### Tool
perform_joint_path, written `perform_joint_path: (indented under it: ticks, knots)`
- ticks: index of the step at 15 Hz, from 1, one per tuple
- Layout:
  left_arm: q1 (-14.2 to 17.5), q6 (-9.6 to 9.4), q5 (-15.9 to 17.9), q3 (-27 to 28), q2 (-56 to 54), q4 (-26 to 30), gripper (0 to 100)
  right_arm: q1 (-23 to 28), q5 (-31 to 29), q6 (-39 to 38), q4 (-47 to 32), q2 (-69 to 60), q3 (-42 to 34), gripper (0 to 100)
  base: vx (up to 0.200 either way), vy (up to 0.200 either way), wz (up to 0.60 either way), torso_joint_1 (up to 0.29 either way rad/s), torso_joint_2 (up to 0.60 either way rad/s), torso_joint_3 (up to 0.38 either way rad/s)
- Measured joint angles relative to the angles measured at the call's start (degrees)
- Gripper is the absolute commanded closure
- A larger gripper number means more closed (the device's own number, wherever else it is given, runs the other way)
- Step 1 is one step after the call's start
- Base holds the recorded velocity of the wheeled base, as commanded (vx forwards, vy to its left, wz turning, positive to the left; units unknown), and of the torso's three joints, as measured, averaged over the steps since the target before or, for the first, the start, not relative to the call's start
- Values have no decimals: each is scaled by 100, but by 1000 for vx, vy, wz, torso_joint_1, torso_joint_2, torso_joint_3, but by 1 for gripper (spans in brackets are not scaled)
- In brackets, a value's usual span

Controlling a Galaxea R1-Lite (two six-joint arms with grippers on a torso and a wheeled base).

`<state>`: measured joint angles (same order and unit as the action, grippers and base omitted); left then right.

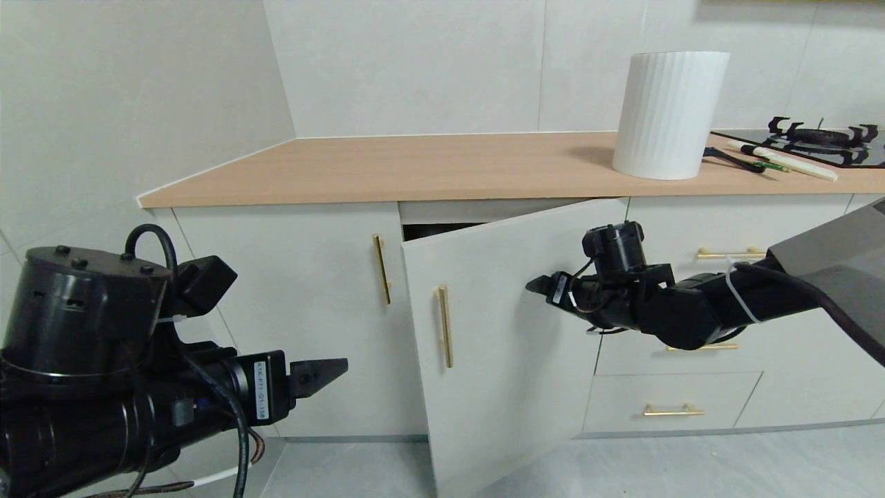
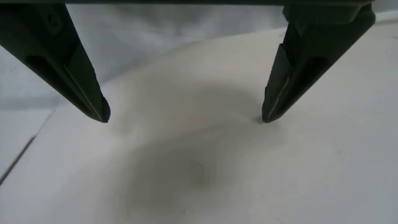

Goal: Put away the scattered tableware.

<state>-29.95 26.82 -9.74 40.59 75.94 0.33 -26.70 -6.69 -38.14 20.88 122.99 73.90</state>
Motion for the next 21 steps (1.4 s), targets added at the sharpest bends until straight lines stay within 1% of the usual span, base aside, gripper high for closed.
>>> perform_joint_path:
  ticks: [4, 7, 15, 21]
  knots:
    - [-2, -2, 0, 0, 0, 2, 0, 27, -182, -307, 27, 210, 380, 0, 0, 0, 0, 0, 0, 0]
    - [-4, -5, 6, 0, 2, 0, 0, 90, -581, -496, 29, 451, 788, 0, 0, 0, 0, 0, 0, 0]
    - [0, -5, 9, -9, 11, 2, 0, 316, -1219, -538, 9, 1041, 1441, 0, 0, 0, 0, 0, 0, 0]
    - [-2, -5, 9, -13, 13, 0, 0, 396, -1279, -535, 7, 1213, 1596, 0, 0, 0, 0, 0, 0, 0]
